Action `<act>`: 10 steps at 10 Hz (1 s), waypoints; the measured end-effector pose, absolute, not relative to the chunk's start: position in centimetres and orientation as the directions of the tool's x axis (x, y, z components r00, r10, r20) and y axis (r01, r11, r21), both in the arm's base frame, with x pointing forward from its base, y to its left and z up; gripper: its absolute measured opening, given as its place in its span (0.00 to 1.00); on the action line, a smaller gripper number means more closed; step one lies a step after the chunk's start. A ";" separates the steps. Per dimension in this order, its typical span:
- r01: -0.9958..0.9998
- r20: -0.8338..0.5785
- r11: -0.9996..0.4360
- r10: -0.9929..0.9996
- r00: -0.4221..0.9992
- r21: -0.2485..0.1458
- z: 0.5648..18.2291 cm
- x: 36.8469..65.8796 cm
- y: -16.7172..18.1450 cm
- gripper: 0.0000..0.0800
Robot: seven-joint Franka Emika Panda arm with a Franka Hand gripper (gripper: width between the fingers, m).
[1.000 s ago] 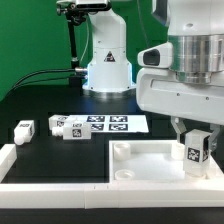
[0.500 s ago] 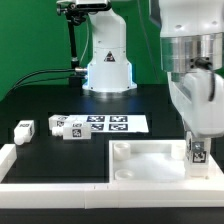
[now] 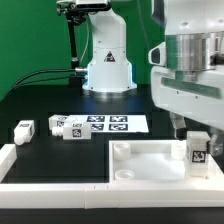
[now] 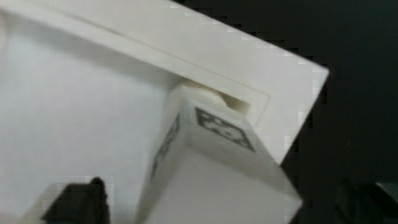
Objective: Assemble one leg
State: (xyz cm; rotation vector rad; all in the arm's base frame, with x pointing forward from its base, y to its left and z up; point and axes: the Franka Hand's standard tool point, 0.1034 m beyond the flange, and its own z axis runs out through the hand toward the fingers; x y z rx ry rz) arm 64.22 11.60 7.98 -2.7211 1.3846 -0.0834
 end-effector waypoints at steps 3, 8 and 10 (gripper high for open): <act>-0.643 0.030 -0.760 -0.648 0.761 -0.095 7.8 64.1 11.6 0.81; -0.392 0.031 -0.918 -0.394 0.919 -0.056 7.4 64.2 11.0 0.78; -0.408 0.029 -0.911 -0.410 0.912 -0.057 7.4 64.2 11.0 0.56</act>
Offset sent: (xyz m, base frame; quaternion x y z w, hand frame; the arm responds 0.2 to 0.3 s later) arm 0.0000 0.0000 0.0000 0.0000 0.0000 -0.1296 0.9916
